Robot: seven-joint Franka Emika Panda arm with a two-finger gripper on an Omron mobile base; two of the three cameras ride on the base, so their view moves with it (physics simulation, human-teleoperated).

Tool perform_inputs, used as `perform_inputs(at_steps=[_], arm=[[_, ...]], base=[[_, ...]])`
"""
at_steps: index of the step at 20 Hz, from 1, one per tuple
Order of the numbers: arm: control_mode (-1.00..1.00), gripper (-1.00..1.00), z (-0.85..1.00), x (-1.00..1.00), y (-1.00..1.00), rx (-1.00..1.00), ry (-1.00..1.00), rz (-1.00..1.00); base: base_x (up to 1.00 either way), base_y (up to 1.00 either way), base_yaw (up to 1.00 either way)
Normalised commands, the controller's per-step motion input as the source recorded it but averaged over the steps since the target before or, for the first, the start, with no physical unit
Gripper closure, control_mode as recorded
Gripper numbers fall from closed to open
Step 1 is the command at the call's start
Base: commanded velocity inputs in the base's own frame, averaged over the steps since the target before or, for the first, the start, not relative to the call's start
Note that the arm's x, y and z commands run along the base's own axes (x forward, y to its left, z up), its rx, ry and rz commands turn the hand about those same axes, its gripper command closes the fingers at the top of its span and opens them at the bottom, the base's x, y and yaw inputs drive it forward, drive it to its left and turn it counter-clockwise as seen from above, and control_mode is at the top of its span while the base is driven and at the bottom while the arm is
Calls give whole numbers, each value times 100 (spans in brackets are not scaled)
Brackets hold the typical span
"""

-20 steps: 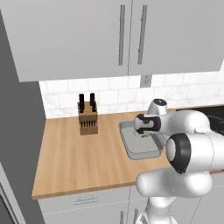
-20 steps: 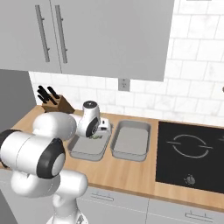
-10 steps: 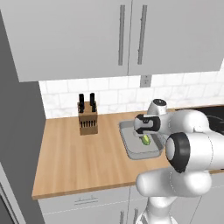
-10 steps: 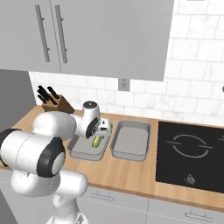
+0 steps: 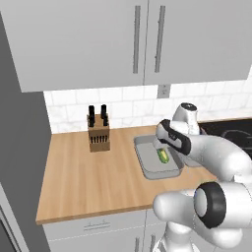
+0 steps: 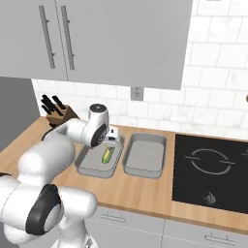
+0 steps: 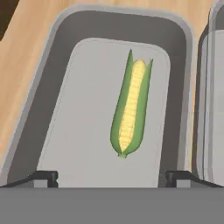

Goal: Place one corn and one chicken drumstick in each tupperware on the nearby counter, to pack two identical lunches.

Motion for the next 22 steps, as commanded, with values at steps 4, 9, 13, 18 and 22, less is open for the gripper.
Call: perform_inputs(at_steps=[4,9,13,18,22], arm=[[-100,-100,73,-82,13,4,0,-24],[-100,-100,50,-89,16,-7,0,-26],[-100,-100,78,-84,41,-1,-3,-11],[-100,-100,58,-87,11,0,-10,0],[-100,-100,8,-67,-11,0,-12,17]], base=[[0,0,0],[0,0,0],[0,0,0],[0,0,0],[0,0,0]])
